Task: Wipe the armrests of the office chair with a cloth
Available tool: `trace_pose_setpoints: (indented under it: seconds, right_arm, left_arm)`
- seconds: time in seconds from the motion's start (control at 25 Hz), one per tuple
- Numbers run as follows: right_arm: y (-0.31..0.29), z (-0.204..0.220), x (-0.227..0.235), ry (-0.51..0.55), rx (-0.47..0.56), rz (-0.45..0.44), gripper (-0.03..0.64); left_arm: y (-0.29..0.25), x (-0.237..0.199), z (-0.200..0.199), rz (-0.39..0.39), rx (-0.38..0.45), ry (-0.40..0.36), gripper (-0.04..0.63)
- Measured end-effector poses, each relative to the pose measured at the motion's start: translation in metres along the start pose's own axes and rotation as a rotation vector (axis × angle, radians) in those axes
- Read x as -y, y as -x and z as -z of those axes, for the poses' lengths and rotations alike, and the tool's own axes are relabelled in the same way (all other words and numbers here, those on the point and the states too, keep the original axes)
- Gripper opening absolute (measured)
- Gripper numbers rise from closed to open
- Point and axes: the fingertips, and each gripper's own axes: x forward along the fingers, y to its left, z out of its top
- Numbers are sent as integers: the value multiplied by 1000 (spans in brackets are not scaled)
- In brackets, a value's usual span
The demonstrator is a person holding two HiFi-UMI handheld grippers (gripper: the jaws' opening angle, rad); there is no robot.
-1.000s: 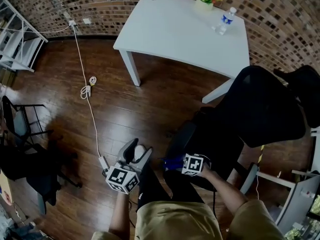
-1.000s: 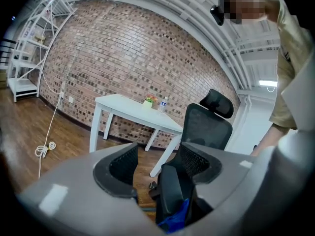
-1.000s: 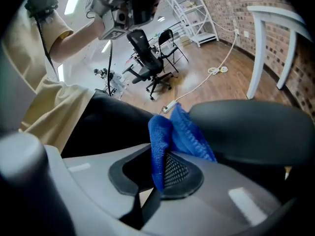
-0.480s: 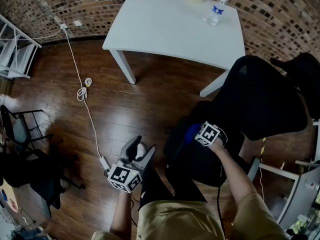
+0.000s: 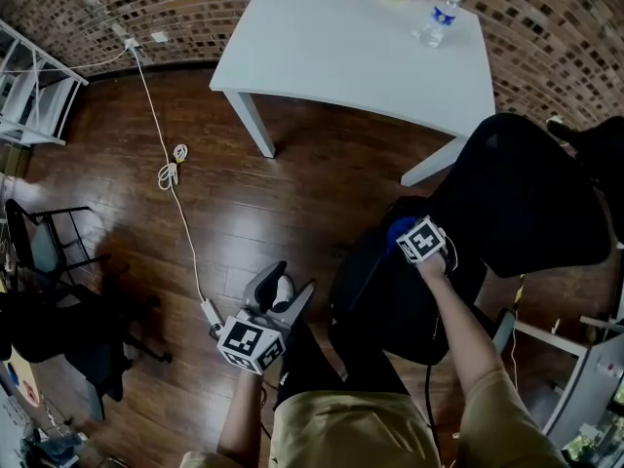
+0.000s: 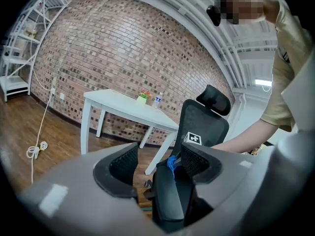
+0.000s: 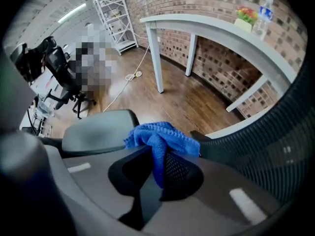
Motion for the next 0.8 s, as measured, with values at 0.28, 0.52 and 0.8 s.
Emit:
trace_pose_setpoints:
  seconds: [0.28, 0.52, 0.8]
  right_arm:
    - [-6, -39, -4, 101, 16, -39, 31]
    - [-11, -89, -44, 163, 98, -182, 31]
    - [-19, -85, -138, 290, -108, -616, 31]
  left_arm:
    - [-6, -21, 3, -10, -10, 26, 267]
    - [-12, -45, 1, -6, -15, 41, 267]
    - [-28, -80, 6, 15, -20, 59, 267]
